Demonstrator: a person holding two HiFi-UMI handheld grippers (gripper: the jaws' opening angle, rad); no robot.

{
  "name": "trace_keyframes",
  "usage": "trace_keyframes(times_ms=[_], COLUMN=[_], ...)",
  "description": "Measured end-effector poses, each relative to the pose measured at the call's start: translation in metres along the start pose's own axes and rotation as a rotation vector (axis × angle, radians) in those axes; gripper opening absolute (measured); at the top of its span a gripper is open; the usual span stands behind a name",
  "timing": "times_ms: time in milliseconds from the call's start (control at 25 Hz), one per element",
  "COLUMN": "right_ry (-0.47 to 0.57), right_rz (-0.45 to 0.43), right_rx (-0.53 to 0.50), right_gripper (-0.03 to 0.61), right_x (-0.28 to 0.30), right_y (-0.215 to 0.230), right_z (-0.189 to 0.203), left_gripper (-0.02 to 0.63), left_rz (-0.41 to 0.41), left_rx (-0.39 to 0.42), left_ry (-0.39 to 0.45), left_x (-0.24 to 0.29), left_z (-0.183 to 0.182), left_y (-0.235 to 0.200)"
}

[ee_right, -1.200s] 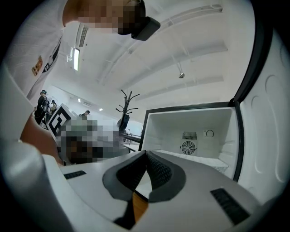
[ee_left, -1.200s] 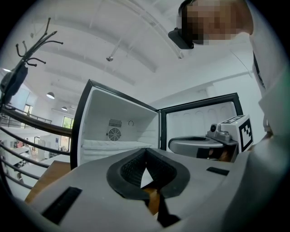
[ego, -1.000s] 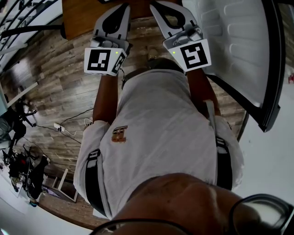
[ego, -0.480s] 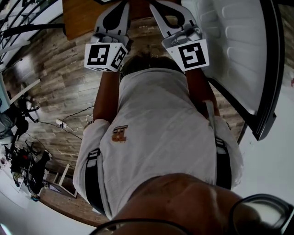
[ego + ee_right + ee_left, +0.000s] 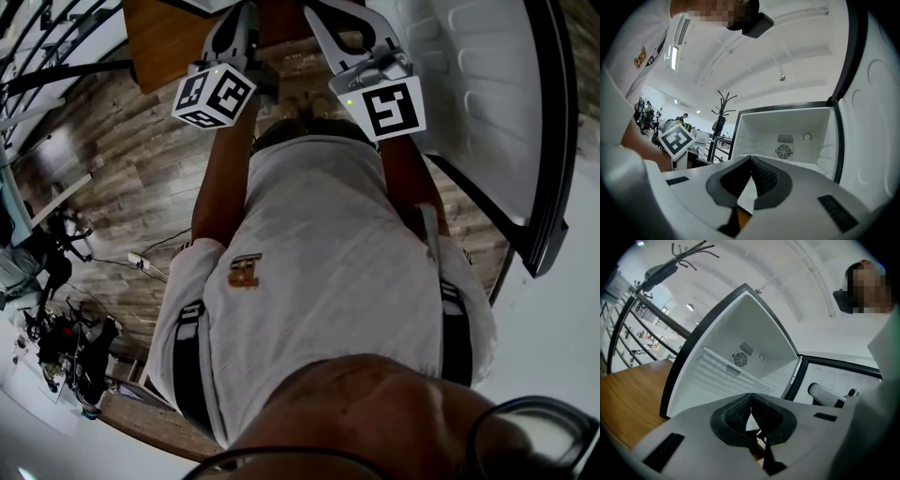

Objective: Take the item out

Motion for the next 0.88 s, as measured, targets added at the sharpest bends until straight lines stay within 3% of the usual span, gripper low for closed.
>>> trace_keyframes(times_ms=[360,680,880], right_ry=[-0.030,-0.061,-0.148], right_rz=[0.026,0.044,0.026], right_rx=[-0.030,-0.046,-0.091], right_gripper=[0.034,0.034,0.034], right_x=[0.008,0.014,0.016], right_y=[0.001,0.002,0.006], right_z=[0.000,0.006,0.015], left_gripper=[0.020,0.021,0.023], left_rz=[-0.036,-0.065,-0.069], left_rx=[-0.214,-0.474,-0.567], left_ry=[-0.055,-0.093,-0.109], left_x=[0.016,0.031,0.044], left_z=[0.019,0.050,0.063], left_y=[-0.025,-0.048,-0.057])
Point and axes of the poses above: the fingertips, and each gripper's own axes: x forward along the fingers, y to its right, z out of its underside, the point moved 7 cm from there along -x, backward along the fingers, and after that the axes turned 4 degrees about -z, right-handed, at the moved point
